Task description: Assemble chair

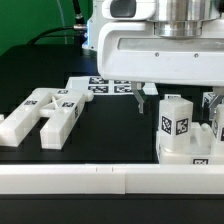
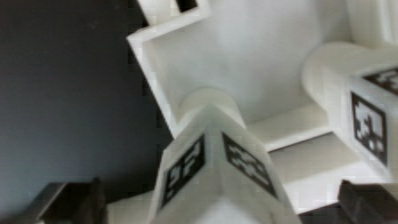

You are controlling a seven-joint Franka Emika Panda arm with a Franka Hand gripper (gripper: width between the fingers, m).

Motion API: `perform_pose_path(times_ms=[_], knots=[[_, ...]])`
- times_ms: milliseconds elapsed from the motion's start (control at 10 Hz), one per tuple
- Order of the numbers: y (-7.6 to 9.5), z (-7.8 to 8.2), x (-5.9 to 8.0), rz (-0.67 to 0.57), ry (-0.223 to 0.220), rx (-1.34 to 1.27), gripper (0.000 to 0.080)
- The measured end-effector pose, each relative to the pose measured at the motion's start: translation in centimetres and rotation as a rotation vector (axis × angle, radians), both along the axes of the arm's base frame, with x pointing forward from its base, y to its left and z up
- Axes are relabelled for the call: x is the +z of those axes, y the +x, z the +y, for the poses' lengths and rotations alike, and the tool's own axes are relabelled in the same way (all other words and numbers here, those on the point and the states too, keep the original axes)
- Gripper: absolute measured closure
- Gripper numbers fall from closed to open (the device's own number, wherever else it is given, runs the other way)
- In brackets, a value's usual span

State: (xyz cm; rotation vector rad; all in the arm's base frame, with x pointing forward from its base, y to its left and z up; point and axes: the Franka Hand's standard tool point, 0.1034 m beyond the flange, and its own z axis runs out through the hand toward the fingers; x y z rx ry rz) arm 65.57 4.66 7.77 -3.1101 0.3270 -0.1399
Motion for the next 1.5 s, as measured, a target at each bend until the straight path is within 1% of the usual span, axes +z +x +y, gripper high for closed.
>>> perform_pose_path(times_ms=[600, 700, 900, 1000, 1100, 1200, 1300, 1500], knots=[[0.02, -0.45, -0.02, 0.002, -0.045, 0.359, 0.0151], [0.02, -0.52, -0.02, 0.005, -0.062, 0.456, 0.0151], [0.02, -0.49, -0.03, 0.006, -0.069, 0.502, 0.0151], [0.01, -0.53, -0.03, 0.006, -0.069, 0.5, 0.0268], [0.01, -0.53, -0.03, 0.006, -0.069, 0.5, 0.0268], [0.01, -0.51, -0.04, 0.006, -0.067, 0.488, 0.0451], [0.0, -0.52, -0.05, 0.006, -0.065, 0.467, 0.051], [-0.01, -0.5, -0.06, 0.006, -0.059, 0.414, 0.051]])
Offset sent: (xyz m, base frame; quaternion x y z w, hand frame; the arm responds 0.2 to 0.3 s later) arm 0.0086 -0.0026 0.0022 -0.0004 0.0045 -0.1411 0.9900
